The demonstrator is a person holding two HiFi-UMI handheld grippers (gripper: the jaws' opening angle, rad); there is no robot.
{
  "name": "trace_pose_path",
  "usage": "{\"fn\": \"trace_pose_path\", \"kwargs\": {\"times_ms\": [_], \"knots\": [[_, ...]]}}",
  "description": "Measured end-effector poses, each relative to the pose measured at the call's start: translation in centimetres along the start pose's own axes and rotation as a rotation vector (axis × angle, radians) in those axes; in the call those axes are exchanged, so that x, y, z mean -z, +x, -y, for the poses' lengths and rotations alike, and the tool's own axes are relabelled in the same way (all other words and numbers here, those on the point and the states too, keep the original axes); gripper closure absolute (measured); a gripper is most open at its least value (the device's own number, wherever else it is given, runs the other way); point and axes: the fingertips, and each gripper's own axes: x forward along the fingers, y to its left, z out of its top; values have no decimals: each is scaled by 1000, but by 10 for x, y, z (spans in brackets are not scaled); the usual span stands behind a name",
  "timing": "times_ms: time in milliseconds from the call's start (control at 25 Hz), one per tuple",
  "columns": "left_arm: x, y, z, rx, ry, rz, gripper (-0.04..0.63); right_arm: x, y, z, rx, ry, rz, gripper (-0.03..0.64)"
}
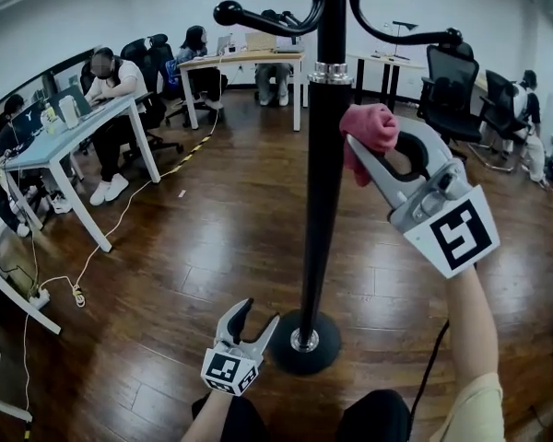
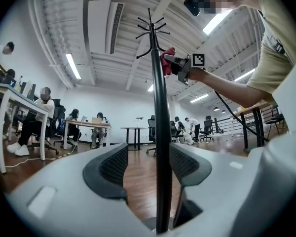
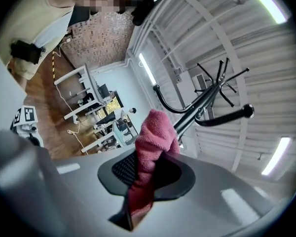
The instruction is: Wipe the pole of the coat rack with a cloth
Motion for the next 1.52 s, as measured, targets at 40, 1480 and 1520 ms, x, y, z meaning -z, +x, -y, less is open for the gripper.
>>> {"fn": "trace_pose_path", "kwargs": {"times_ms": [40,1480,1520], "knots": [[5,0,0,3,1,-3,357,7,-1,-3,-2,32,4,565],[95,1,-7,-3,-55,-157,328,298,-133,-361,-196,366,-463,569],[92,-1,-5,-3,-52,-168,330,304,-137,-371,-204,382,-475,569]]}}
